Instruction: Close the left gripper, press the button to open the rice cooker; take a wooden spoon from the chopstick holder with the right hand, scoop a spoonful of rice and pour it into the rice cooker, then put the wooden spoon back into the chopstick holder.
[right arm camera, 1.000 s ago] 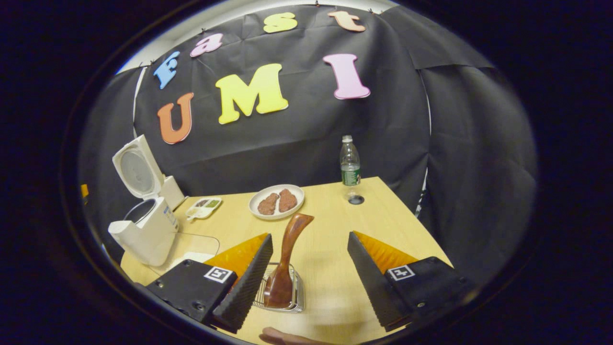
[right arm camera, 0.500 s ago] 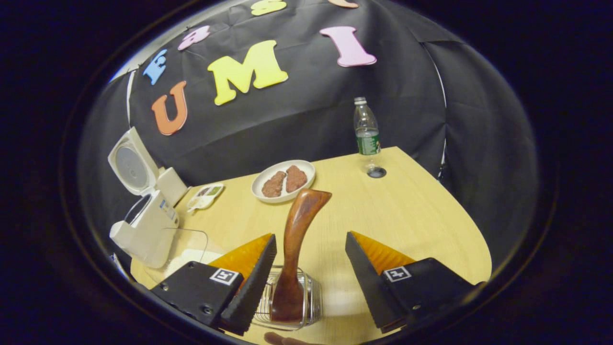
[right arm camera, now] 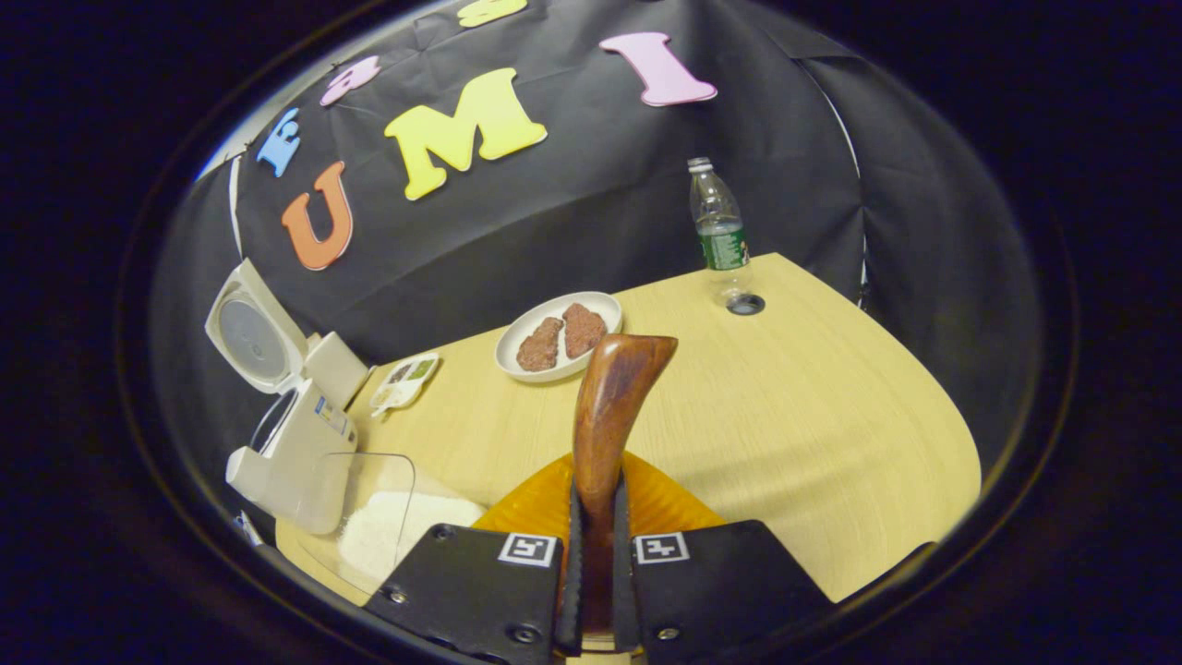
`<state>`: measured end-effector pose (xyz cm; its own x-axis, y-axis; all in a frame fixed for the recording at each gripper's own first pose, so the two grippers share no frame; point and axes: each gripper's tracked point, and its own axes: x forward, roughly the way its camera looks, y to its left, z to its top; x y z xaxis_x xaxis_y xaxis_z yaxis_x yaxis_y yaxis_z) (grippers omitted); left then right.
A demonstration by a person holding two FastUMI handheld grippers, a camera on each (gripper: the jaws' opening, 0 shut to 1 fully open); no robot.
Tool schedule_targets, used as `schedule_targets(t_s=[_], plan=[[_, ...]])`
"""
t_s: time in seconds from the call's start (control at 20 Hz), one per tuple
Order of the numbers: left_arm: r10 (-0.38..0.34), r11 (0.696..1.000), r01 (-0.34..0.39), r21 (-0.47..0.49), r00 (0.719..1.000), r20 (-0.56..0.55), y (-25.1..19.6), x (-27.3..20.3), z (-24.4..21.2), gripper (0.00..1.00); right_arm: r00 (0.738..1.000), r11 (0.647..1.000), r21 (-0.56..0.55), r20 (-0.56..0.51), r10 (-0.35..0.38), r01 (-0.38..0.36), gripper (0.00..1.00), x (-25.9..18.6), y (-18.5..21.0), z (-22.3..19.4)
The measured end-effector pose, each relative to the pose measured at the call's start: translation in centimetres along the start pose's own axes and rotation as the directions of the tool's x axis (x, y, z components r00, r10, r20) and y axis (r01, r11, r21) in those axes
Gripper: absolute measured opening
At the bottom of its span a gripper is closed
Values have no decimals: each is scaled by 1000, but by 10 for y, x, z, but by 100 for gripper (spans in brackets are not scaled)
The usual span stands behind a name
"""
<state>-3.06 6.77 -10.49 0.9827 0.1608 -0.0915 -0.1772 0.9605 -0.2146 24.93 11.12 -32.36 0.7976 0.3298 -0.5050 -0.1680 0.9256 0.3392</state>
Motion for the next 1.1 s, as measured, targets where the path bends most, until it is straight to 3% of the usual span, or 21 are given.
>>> schedule_targets(t_s=[0.35,0.7,0.9,1.1], plan=[[-33,999,33,-3,999,-30,1,6,-14,94,987,996,-84,163,-9,23,17,-54,19,41],[-53,999,53,-5,998,-22,16,1,-18,94,971,986,-162,240,6,34,17,-81,68,60],[-62,998,62,17,998,-19,22,-8,-22,94,959,986,-162,275,72,-27,17,-86,122,59],[-30,998,31,50,1000,-4,36,-11,-18,94,962,985,-158,249,113,-75,17,-60,165,44]])
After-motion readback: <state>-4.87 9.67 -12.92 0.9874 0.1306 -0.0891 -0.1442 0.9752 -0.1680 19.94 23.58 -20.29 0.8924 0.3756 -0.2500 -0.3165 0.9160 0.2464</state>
